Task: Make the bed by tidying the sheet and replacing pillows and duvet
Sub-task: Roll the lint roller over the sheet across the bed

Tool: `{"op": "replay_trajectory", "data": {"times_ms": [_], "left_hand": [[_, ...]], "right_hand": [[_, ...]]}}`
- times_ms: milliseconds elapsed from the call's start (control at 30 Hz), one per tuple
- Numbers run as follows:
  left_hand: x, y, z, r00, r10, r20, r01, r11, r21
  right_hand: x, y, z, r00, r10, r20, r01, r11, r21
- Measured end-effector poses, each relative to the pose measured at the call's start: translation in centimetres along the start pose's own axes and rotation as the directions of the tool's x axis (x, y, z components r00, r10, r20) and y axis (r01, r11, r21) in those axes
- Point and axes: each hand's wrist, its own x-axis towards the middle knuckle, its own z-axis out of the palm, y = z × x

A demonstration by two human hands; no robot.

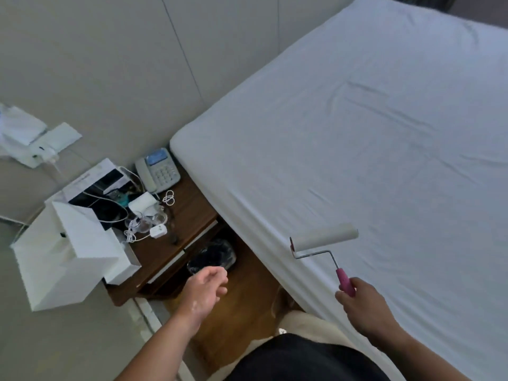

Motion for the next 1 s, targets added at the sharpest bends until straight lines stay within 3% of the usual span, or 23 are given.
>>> {"op": "replay_trajectory", "data": {"times_ms": [133,333,533,667,733,867,1000], "left_hand": [[6.0,5.4,0.0,0.997,-0.077,0.033,0.077,0.997,-0.011],[16.1,15.2,-0.6,0.995,-0.056,0.08,0.052,0.997,0.049],[29.5,27.1,-0.3,0.975,0.001,0.223,-0.058,0.967,0.248],[41.2,35.8,1.0,0.96,0.082,0.268,-0.191,0.891,0.412],[47.6,39.2,2.1,0.947,0.139,0.289,-0.27,0.831,0.487],[60.6,43.2,4.7,0.931,0.198,0.305,-0.354,0.685,0.636],[71.5,46.5,7.8,0.893,0.334,0.302,-0.419,0.372,0.828]], "right_hand": [[7.2,-7.4,-1.9,1.0,-0.013,0.016,0.013,0.999,-0.037],[15.4,-16.2,-5.8,0.995,-0.023,-0.098,0.02,0.999,-0.034],[21.6,-20.7,-6.0,0.977,0.144,-0.16,-0.135,0.989,0.064],[26.5,-25.3,-5.7,0.915,0.322,-0.243,-0.293,0.944,0.15],[30.4,-27.7,-5.9,0.886,0.364,-0.286,-0.319,0.928,0.195],[40.4,-32.3,-7.1,0.901,0.32,-0.293,-0.244,0.932,0.267],[51.0,-36.0,-8.4,0.904,0.256,-0.342,-0.171,0.951,0.259]]}}
